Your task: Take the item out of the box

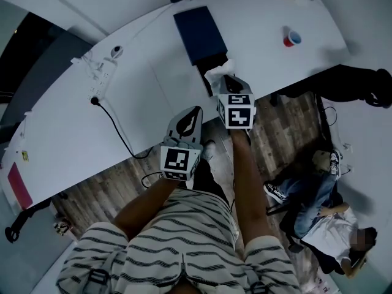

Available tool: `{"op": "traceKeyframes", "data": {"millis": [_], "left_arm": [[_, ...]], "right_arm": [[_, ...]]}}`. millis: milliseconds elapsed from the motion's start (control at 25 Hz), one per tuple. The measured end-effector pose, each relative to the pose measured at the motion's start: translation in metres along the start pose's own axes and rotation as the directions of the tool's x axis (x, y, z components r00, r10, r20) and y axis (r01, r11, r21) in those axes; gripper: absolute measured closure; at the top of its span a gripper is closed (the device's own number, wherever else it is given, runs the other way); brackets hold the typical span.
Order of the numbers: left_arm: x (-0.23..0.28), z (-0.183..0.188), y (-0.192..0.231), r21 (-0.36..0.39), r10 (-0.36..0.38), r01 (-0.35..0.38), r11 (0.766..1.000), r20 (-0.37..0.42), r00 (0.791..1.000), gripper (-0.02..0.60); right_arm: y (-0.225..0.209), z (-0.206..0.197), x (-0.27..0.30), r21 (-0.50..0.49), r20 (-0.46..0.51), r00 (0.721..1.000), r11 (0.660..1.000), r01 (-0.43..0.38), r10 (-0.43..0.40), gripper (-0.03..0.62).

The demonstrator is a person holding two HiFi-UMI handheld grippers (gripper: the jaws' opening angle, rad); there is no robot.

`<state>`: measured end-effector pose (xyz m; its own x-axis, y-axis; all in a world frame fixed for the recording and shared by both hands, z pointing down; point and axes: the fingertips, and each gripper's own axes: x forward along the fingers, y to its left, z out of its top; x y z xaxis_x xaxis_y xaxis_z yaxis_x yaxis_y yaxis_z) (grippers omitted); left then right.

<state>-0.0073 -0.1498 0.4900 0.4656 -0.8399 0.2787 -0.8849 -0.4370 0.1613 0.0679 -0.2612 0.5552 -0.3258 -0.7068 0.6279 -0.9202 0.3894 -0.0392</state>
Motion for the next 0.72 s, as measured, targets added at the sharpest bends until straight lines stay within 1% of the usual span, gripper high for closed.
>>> {"op": "traceKeyframes", "data": {"millis": [80,200,400,720], "left_arm": [[-0.003,0.004,-0.002,0.007,-0.003,0.003,1.000,0.004,1.000,0.557],[-0.007,0.012,-0.004,0.010,-0.007,0.007,1.000,0.013,1.000,0.557],[-0.011,0.021,-0.005,0.020,-0.011,0.010,1.000,0.031,0.999,0.557],[-0.017,0.045,-0.012,0.044,-0.026,0.023,0.999,0.071,0.997,0.557]], "right_arm": [[0.002,0.004,-0.008,0.006,0.019,1.000,1.000,-0.003,0.002,0.576],[0.005,0.009,-0.021,0.041,0.050,0.999,0.999,-0.009,0.007,0.576],[0.007,0.022,-0.043,0.068,0.109,0.994,0.998,0.003,-0.010,0.576],[0.009,0.039,-0.075,0.112,0.213,0.977,0.994,0.008,-0.032,0.576]]}}
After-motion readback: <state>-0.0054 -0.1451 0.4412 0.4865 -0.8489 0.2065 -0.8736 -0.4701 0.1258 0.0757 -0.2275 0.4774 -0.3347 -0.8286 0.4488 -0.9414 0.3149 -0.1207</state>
